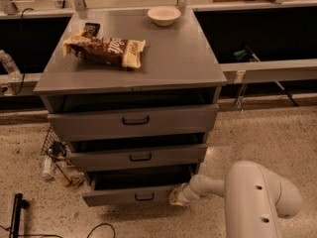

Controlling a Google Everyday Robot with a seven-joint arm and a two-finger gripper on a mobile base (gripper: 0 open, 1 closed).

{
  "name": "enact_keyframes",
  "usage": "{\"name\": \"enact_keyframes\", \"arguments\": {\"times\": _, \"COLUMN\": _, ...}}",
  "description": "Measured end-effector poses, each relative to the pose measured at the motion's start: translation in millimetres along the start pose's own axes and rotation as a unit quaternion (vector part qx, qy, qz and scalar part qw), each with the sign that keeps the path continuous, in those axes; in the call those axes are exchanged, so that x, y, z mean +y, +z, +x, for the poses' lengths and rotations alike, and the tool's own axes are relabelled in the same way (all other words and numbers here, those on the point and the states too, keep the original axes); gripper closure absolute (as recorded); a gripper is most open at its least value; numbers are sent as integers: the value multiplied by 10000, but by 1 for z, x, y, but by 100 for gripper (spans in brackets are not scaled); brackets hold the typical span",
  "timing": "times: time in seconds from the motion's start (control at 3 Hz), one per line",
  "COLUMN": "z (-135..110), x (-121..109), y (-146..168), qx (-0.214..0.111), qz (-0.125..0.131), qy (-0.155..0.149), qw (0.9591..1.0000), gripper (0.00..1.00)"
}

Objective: Close bottom drawer

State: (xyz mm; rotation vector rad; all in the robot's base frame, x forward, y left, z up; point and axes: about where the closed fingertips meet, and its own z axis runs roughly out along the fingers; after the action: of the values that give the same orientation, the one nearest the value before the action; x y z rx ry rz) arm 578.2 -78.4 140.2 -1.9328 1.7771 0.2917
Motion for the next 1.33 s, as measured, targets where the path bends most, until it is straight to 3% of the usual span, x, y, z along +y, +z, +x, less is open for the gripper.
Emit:
{"name": "enact_keyframes", "arguments": {"times": 1.0, "z": 7, "x": -66, "y": 11, "qx": -26, "qz": 419, "qy": -335, "qw": 9986, "gripper": 100}}
{"name": "enact_keyframes", "arguments": {"times": 1.33, "z": 9, "x": -75, "y": 11, "qx": -96, "qz": 431, "qy": -313, "qw": 9985, "gripper": 100}}
